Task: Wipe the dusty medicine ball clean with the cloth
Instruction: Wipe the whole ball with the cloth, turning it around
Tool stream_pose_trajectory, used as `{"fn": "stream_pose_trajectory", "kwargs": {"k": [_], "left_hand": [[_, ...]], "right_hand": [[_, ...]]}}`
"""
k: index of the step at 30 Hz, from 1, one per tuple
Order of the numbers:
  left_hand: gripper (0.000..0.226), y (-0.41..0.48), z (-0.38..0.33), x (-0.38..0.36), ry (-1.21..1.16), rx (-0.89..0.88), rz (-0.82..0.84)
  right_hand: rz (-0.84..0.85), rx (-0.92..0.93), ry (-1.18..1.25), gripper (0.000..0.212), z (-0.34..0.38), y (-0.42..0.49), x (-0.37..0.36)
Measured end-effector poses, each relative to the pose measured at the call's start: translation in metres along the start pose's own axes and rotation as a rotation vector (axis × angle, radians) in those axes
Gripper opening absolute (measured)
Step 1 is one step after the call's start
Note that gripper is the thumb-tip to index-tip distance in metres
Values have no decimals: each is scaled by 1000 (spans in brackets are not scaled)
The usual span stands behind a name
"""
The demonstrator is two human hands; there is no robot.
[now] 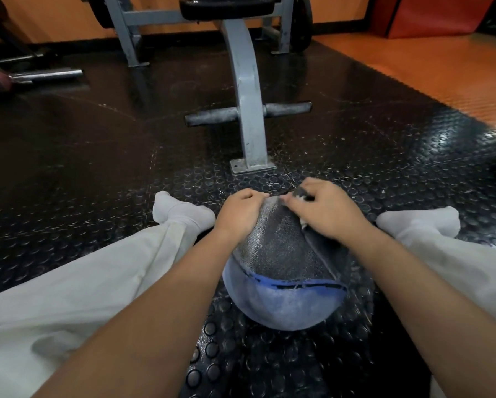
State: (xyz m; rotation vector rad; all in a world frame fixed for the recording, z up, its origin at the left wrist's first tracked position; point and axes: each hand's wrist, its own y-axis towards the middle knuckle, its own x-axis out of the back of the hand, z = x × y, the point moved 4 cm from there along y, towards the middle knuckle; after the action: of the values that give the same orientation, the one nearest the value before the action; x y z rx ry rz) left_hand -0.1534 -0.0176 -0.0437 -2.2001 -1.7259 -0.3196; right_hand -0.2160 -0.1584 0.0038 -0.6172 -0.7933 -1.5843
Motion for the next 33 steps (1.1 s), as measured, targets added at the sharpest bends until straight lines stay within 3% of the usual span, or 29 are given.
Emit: {"fn": "stream_pose_trajectory", "kwargs": {"k": [1,3,9,11,13,16,18,20,24,26,28,31,33], "left_hand": [[25,0,-1,0,12,10,-8],[26,3,-1,-1,26,25,-21],[26,10,5,6,-95,15,-6],[23,8,7,6,-131,9,1],[24,6,6,3,-148,19,-11],[28,6,2,0,-72,48,-29],[26,9,0,-2,-33,53,-26],[22,11,-1,-1,-21,59,-37],[25,10,4,5,-143,47,14],[24,7,5,6,-180,29,43],[23,5,5,7,-138,16,22],[24,3,7,5,-120,62,-18],[23,3,7,4,-107,77,-34]], "right_hand": [[8,-108,64,27,-6,9,4],[12,-108,13,27,0,8,3],[4,513,-296,31,57,-59,-36],[90,556,-241,30,51,-54,-31],[114,435,-138,24,34,-34,-20],[14,79,172,21,1,2,-8],[-11,30,190,18,-2,4,-9],[30,145,58,14,4,-9,-15],[70,542,-125,21,31,-45,-25],[168,578,-83,23,26,-41,-23],[156,419,112,18,6,-26,-13],[85,-56,490,15,-33,-8,-8],[51,-268,480,22,-44,-1,-10]]}}
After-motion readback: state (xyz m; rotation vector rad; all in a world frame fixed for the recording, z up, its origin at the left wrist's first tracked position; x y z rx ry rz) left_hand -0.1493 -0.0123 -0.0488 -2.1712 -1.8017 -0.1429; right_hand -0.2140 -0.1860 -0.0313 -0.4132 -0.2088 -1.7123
